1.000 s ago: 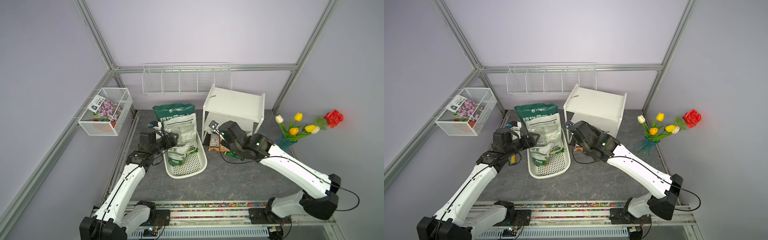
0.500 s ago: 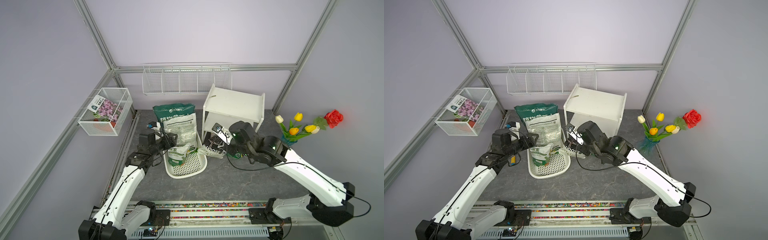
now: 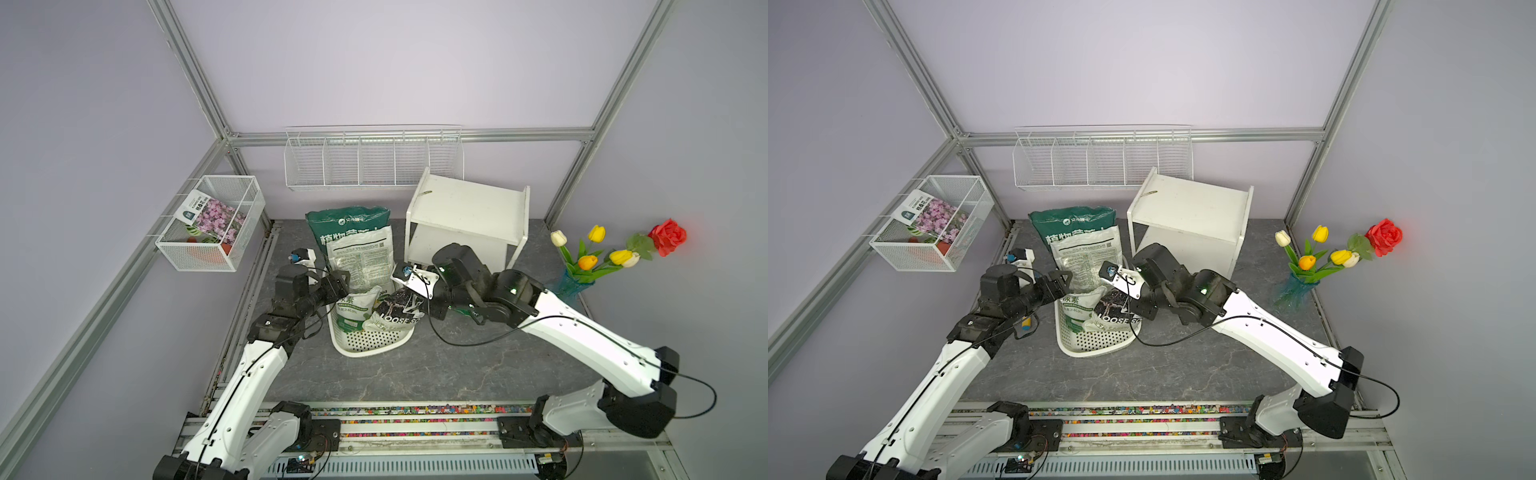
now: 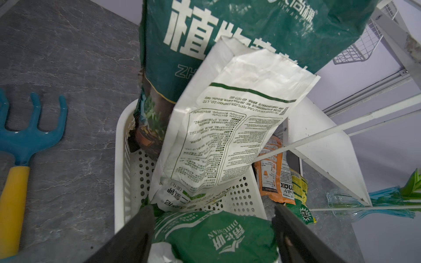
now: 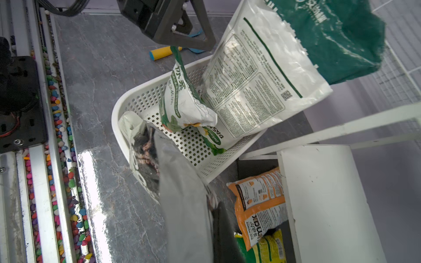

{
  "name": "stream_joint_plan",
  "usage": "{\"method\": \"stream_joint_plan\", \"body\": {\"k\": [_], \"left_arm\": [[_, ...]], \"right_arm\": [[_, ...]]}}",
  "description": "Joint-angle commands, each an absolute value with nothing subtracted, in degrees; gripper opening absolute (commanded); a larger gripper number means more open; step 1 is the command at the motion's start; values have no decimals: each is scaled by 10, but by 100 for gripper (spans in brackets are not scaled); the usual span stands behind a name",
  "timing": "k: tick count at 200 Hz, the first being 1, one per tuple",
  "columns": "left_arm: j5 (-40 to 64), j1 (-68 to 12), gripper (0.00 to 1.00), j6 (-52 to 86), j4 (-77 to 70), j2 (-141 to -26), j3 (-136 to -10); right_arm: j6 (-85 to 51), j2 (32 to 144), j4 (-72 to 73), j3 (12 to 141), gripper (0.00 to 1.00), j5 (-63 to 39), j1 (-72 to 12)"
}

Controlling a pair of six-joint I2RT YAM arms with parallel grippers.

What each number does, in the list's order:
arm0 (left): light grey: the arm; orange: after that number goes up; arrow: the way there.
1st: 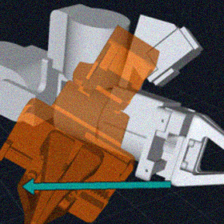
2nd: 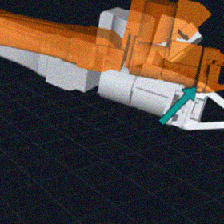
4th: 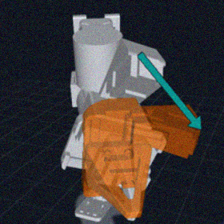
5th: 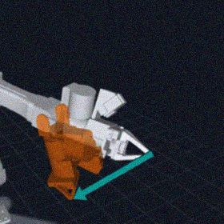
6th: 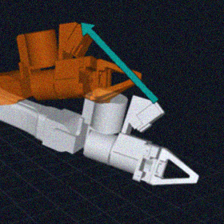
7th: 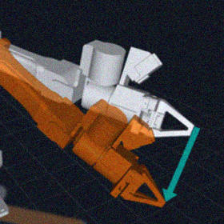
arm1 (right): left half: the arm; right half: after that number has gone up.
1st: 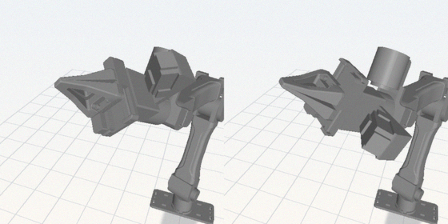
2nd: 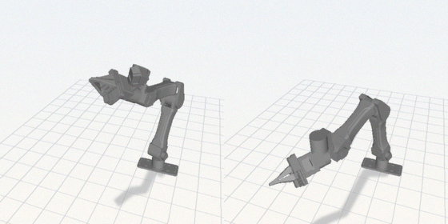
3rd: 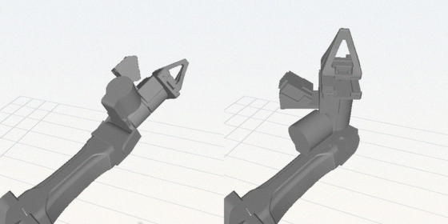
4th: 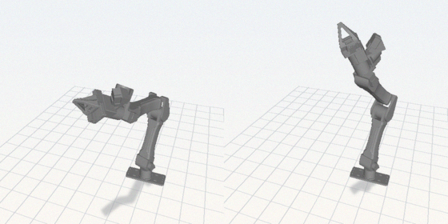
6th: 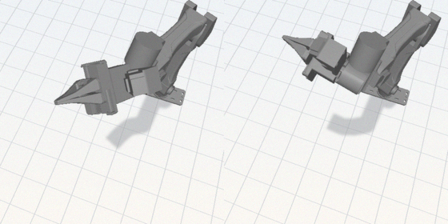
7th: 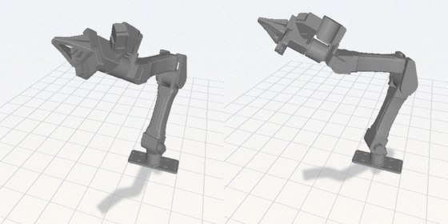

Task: Take down the fertilizer bag from the shelf
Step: Place the fertilizer bag in the storage box.

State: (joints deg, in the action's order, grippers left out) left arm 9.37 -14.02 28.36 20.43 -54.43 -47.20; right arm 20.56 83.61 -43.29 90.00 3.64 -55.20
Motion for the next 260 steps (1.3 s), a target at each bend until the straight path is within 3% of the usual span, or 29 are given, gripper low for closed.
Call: {"method": "stream_joint_plan", "body": {"k": [1,69,129,195,260], "left_arm": [[73,-141,86,269,207,-531,-463],[65,-141,85,270,208,-520,-464],[192,-142,79,222,198,-486,-462],[257,-142,70,230,201,-433,-391],[272,-149,70,258,170,-517,-390]], "right_arm": [[231,837,-334,933,0,12,-553],[269,914,-293,941,0,37,-553],[299,1036,-335,1019,0,105,-538],[253,1107,-319,1097,0,8,-489],[241,1169,-330,1142,0,-16,-497]]}}
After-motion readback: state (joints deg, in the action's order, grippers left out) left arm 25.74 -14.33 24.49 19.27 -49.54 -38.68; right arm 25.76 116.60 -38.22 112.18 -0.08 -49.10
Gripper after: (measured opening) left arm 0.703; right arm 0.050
